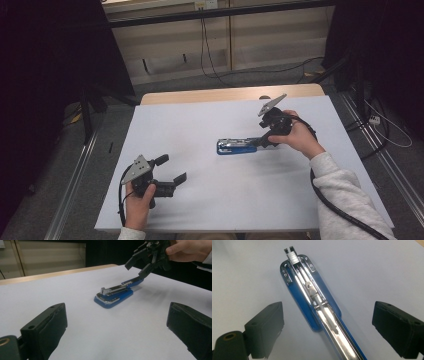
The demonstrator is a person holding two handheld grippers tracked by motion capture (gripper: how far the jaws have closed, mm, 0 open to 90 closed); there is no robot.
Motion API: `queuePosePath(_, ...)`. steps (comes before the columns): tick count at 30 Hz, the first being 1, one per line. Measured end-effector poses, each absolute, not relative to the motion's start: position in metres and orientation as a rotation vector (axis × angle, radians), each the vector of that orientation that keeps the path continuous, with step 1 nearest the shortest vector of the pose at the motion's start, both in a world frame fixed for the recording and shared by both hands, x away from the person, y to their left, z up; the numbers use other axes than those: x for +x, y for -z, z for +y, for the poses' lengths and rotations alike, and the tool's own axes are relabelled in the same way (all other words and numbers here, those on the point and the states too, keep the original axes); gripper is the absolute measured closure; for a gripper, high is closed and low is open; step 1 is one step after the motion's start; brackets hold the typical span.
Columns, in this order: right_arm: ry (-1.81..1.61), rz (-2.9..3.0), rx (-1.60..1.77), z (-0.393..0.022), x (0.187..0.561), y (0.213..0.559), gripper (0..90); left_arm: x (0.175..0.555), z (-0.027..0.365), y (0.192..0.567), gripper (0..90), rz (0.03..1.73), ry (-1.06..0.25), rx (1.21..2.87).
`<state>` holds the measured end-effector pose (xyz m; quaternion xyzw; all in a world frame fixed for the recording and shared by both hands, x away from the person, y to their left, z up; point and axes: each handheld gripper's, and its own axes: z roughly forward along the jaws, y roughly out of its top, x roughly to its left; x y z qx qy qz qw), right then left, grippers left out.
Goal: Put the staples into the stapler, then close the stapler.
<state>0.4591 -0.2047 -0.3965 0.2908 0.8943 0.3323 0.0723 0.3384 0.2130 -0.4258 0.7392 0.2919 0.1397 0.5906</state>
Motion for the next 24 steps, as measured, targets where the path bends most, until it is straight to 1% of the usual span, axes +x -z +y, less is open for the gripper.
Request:
queuePosePath(16,-1.050,2.579,0.994,-0.235,0.447,0.398,7.8,0.357,0.184,0.422,2.4,0.681,-0.247,1.771)
queuePosePath(24,-1.074,2.522,1.039,-0.248,0.440,0.395,8.0,0.365,0.166,0.423,2.4,0.703,-0.264,1.809)
